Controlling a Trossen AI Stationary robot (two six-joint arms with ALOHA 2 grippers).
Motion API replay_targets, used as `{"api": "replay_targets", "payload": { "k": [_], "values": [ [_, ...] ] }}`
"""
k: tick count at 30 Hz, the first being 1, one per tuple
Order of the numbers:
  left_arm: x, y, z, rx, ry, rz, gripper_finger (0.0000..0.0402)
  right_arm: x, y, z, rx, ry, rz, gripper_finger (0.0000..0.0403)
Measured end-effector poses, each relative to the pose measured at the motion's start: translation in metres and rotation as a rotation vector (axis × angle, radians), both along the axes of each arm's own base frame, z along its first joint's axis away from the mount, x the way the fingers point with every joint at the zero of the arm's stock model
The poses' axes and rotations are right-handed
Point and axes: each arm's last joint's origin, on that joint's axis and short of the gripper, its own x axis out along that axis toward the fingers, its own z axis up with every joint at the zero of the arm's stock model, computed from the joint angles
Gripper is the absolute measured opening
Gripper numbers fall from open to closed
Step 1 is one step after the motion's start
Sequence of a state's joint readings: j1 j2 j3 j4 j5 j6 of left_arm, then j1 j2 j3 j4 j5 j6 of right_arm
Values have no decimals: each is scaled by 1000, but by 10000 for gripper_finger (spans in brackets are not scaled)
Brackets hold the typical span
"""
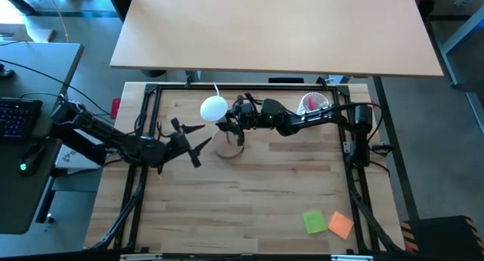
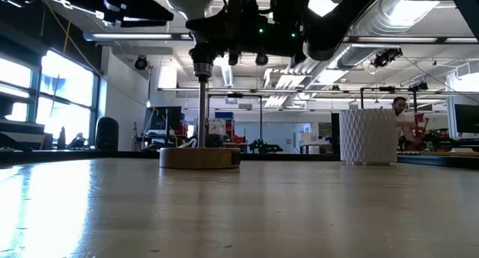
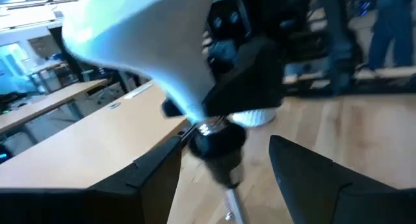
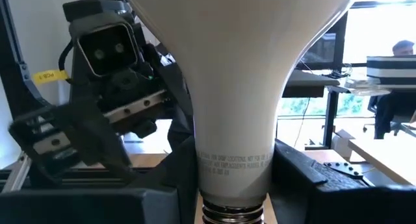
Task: Screw lightbulb
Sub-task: Insert the lightbulb into the lamp
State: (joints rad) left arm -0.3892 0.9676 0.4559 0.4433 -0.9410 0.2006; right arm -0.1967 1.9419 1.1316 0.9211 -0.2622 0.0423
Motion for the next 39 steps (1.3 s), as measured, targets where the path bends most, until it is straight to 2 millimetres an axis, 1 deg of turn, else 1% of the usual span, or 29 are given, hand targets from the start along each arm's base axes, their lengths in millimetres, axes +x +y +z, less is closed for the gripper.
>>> {"api": "replay_targets", "payload": {
  "k": [2,5,10,12,16,20,22,24,28,31,36,37,39],
  "values": [
    [0,-6,9,4,-34,-39,229,0,0,-3,-6,23,2,132],
    [1,-13,28,19,-77,-74,223,0,0,-4,-11,30,0,132],
    [3,-16,63,85,-103,-73,194,0,0,-5,-12,44,0,132],
    [5,-11,73,109,-93,-28,181,0,0,-6,-11,49,0,132],
    [10,6,93,123,-67,69,153,0,0,-6,-8,50,0,132],
    [13,24,109,37,-31,118,120,0,0,-6,-7,52,0,132],
    [12,33,112,-13,25,123,103,0,0,-6,-8,52,0,132],
    [12,40,115,-72,59,83,88,0,0,-6,-11,50,0,132],
    [15,51,111,-177,85,-20,63,0,0,-5,-13,45,0,132],
    [21,57,107,-205,89,-11,49,0,-1,-5,-6,46,-2,132],
    [39,62,100,-207,100,-27,32,-1,-3,-5,20,52,-7,134],
    [42,62,99,-207,104,-25,30,-1,-5,-4,33,51,-7,144],
    [49,63,96,-202,106,-30,28,-2,-8,-4,62,59,-4,184]
  ]
}}
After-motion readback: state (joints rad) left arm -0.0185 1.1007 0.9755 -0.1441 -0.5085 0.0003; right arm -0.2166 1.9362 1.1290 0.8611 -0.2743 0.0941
